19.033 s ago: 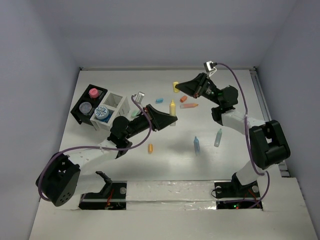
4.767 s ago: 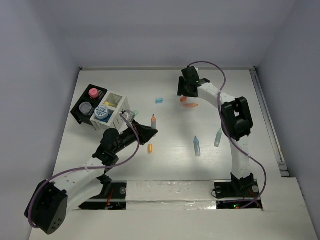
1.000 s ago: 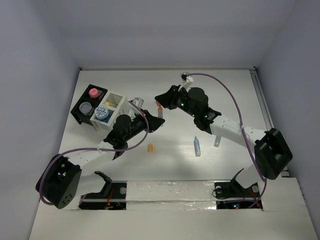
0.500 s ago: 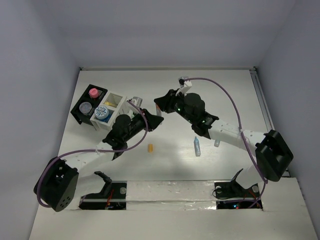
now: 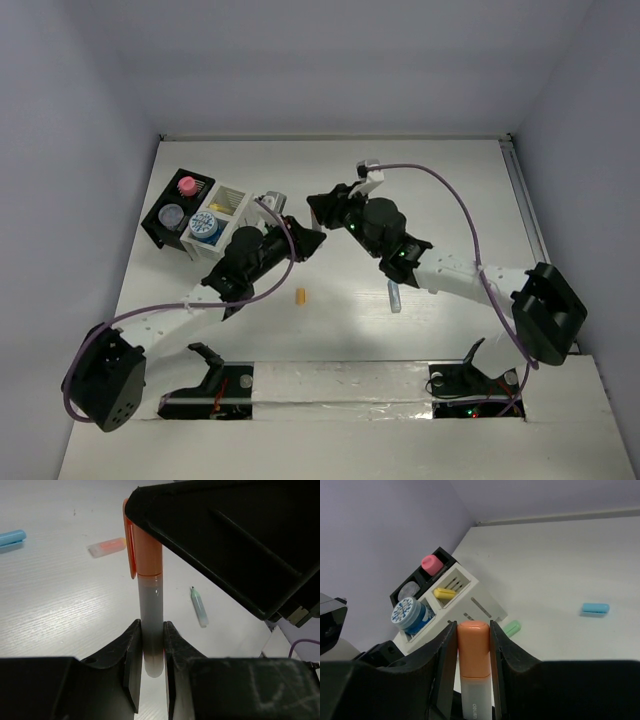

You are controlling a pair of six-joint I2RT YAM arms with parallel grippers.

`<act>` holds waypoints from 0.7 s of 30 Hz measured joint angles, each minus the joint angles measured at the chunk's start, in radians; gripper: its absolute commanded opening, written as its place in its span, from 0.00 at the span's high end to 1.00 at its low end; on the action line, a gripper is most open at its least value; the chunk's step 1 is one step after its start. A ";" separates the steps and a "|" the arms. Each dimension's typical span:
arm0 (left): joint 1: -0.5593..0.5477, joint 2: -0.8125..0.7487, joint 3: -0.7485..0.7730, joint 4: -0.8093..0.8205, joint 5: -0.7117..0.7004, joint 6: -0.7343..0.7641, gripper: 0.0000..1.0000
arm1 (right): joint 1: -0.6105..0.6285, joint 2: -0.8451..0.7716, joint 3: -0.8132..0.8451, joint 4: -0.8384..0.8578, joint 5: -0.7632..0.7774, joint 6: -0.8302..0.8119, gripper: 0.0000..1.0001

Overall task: Sort the stationery into containers
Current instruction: Close the pen cap on the pen.

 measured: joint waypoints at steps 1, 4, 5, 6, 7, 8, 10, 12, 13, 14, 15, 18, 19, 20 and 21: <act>0.000 -0.011 0.003 -0.019 0.002 0.003 1.00 | 0.000 -0.004 -0.010 0.008 -0.002 0.006 1.00; -0.002 -0.045 0.020 -0.091 0.013 0.013 1.00 | 0.001 -0.021 -0.035 0.030 -0.027 0.023 1.00; -0.002 -0.060 0.027 -0.117 0.019 0.019 1.00 | 0.001 -0.029 -0.044 0.039 -0.038 0.031 1.00; -0.001 -0.072 0.033 -0.140 0.025 0.023 1.00 | 0.001 -0.037 -0.056 0.048 -0.049 0.039 1.00; 0.002 -0.086 0.040 -0.165 0.033 0.028 1.00 | 0.001 -0.045 -0.065 0.057 -0.058 0.046 1.00; 0.003 -0.096 0.047 -0.186 0.043 0.030 1.00 | 0.001 -0.055 -0.078 0.068 -0.066 0.055 1.00; 0.003 -0.111 0.057 -0.222 0.065 0.035 1.00 | 0.000 -0.073 -0.108 0.093 -0.085 0.075 1.00; 0.003 -0.117 0.063 -0.254 0.090 0.039 1.00 | 0.000 -0.086 -0.148 0.130 -0.107 0.097 1.00; 0.003 -0.117 0.063 -0.271 0.100 0.040 1.00 | -0.001 -0.091 -0.168 0.143 -0.113 0.106 1.00; 0.003 -0.117 0.063 -0.290 0.108 0.043 1.00 | -0.001 -0.092 -0.185 0.154 -0.116 0.115 1.00; 0.003 -0.117 0.064 -0.312 0.114 0.046 1.00 | 0.000 -0.093 -0.205 0.165 -0.119 0.123 1.00; 0.003 -0.117 0.066 -0.375 0.129 0.055 1.00 | 0.005 -0.096 -0.251 0.180 -0.117 0.142 1.00; 0.003 -0.117 0.071 -0.399 0.134 0.058 1.00 | 0.009 -0.098 -0.261 0.181 -0.114 0.145 1.00; 0.003 -0.117 0.080 -0.423 0.138 0.063 1.00 | 0.014 -0.099 -0.267 0.183 -0.108 0.148 1.00; 0.003 -0.117 0.093 -0.447 0.140 0.066 1.00 | 0.019 -0.101 -0.274 0.190 -0.101 0.150 1.00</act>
